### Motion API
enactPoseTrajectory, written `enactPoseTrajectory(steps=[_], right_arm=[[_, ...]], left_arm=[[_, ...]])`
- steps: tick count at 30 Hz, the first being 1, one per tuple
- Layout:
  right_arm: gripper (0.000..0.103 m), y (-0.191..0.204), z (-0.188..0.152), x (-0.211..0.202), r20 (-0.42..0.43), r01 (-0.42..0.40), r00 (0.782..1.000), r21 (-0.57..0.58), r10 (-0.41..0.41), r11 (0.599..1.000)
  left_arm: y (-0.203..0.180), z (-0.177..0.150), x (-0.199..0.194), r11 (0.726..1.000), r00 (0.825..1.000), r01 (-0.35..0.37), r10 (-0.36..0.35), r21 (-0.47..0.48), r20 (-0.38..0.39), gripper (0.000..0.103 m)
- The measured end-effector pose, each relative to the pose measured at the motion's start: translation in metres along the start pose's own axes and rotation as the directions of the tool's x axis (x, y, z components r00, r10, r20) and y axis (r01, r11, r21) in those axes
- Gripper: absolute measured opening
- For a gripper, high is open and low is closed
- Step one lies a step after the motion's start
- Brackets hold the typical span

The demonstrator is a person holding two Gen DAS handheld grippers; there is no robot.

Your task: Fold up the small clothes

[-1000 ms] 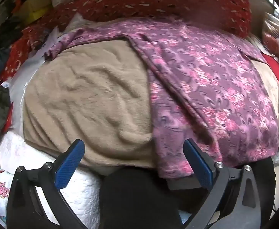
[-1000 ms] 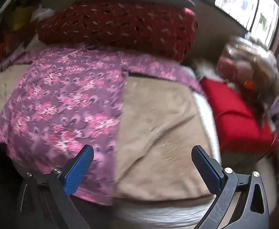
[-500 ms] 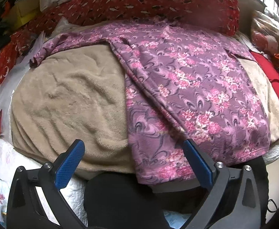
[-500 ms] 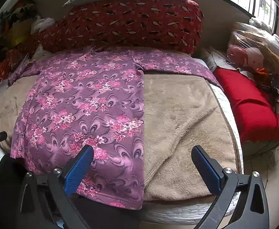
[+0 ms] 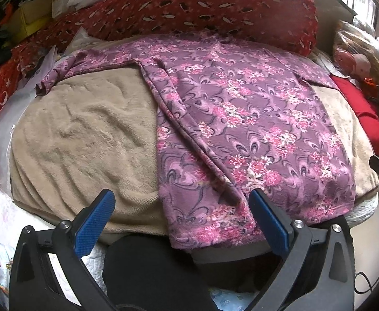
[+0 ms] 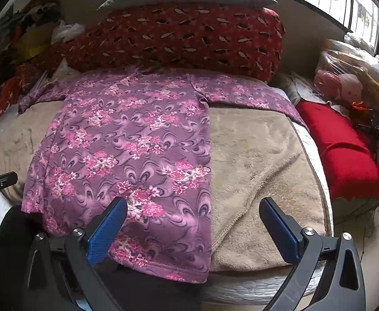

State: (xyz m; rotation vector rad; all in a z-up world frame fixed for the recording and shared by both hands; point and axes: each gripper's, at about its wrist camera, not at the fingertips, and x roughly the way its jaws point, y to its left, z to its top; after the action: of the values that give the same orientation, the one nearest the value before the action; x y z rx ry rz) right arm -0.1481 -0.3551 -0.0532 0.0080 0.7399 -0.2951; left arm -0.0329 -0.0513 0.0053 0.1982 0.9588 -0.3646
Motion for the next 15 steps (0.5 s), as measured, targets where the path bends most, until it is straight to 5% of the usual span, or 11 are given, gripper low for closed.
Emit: enactPoseTrajectory(steps=[15], right_arm=[[0.101,0.003,-0.006,-0.020,0.048,-0.008,0.999,-0.001,0.008,1.000]], left_arm=[[-0.002,-0.005,-0.022,1.000,0.998,-0.002,0.001,0.010,0.057,0.103]])
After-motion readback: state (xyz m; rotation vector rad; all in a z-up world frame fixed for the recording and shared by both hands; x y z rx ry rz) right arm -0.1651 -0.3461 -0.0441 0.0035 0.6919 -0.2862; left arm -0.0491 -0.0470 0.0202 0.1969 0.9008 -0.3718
